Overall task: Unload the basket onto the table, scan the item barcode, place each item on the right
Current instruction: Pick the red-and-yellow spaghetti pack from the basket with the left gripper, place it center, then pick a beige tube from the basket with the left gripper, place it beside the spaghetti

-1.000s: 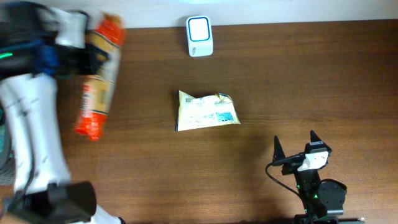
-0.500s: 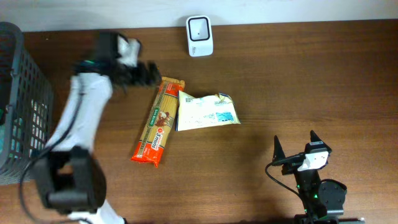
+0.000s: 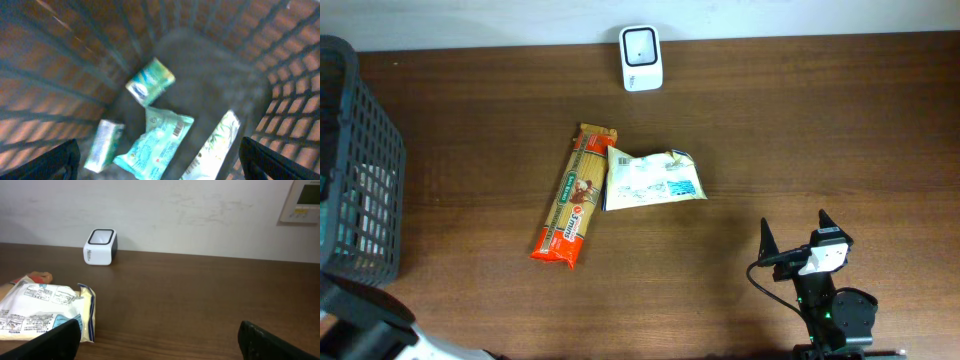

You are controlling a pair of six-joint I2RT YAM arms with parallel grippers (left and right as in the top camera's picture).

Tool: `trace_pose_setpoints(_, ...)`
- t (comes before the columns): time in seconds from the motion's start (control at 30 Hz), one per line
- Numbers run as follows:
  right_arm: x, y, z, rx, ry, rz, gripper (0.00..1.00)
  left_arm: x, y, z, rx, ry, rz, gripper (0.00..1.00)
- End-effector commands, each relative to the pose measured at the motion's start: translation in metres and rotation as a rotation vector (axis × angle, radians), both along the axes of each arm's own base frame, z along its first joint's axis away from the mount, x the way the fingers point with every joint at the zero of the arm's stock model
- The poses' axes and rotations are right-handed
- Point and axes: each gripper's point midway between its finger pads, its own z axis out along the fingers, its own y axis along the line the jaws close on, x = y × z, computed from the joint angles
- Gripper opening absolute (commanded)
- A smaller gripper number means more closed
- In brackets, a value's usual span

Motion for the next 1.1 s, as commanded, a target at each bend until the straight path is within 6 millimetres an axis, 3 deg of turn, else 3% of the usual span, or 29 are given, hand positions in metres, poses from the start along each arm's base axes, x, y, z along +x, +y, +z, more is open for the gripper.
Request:
trace_pose_setpoints(0.0, 0.0, -0.001, -0.003, 0.004, 0.005, -0.004, 0.99, 0.028, -0.019, -0.072, -0.175, 0.022, -0.255, 0.99)
trace_pose_setpoints(0.1, 0.0, -0.001, -0.003, 0.004, 0.005, -0.004, 0.99, 0.03, -0.024, -0.118, -0.254, 0.08, -0.313, 1.0)
trace_pose_setpoints(0.27, 0.0, -0.001, -0.003, 0.004, 0.005, -0.004, 0.99, 0.036, -0.043, -0.152, -0.34, 0.094, -0.426, 0.97)
trace_pose_setpoints(0.37, 0.0, -0.001, -0.003, 0.004, 0.005, -0.004, 0.99, 0.041, -0.069, -0.168, -0.454, 0.091, -0.468, 0.94)
trace_pose_setpoints(0.5, 0.0, -0.001, -0.003, 0.004, 0.005, -0.004, 0.99, 0.044, -0.105, -0.218, -0.573, 0.199, -0.506, 0.88)
trace_pose_setpoints(0.57, 0.0, -0.001, -0.003, 0.004, 0.005, -0.004, 0.99, 0.04, -0.108, -0.236, -0.582, 0.259, -0.501, 0.84)
trace_pose_setpoints(0.6, 0.0, -0.001, -0.003, 0.004, 0.005, -0.004, 0.99, 0.037, -0.107, -0.244, -0.582, 0.288, -0.489, 0.71)
trace_pose_setpoints(0.63, 0.0, -0.001, -0.003, 0.004, 0.005, -0.004, 0.99, 0.034, -0.106, -0.248, -0.581, 0.306, -0.476, 0.46)
trace_pose_setpoints(0.67, 0.0, -0.001, -0.003, 0.004, 0.005, -0.004, 0.98, 0.035, -0.102, -0.245, -0.575, 0.3, -0.471, 0.37)
trace_pose_setpoints(0.73, 0.0, -0.001, -0.003, 0.004, 0.005, -0.004, 0.99, 0.04, -0.092, -0.234, -0.566, 0.274, -0.424, 0.26)
trace_pose_setpoints(0.8, 0.0, -0.001, -0.003, 0.004, 0.005, -0.004, 0.99, 0.049, -0.083, -0.212, -0.536, 0.255, -0.423, 0.04)
trace_pose_setpoints(0.83, 0.0, -0.001, -0.003, 0.004, 0.005, -0.004, 0.99, 0.053, -0.079, -0.201, -0.521, 0.245, -0.425, 0.0)
trace_pose_setpoints(0.87, 0.0, -0.001, -0.003, 0.004, 0.005, -0.004, 0.98, 0.06, -0.073, -0.179, -0.492, 0.226, -0.428, 0.0)
trace_pose_setpoints(0.9, 0.0, -0.001, -0.003, 0.004, 0.005, -0.004, 0.99, 0.068, -0.065, -0.143, -0.448, 0.193, -0.425, 0.0)
trace_pose_setpoints(0.97, 0.0, -0.001, -0.003, 0.004, 0.005, -0.004, 0.99, 0.074, -0.059, -0.102, -0.408, 0.144, -0.391, 0.0)
trace_pose_setpoints(1.0, 0.0, -0.001, -0.003, 0.004, 0.005, -0.004, 0.99, 0.077, -0.057, -0.06, -0.348, 0.1, -0.392, 0.0)
trace_pose_setpoints(1.07, 0.0, -0.001, -0.003, 0.004, 0.005, -0.004, 0.99, 0.077, -0.06, 0.005, -0.245, 0.008, -0.398, 0.0)
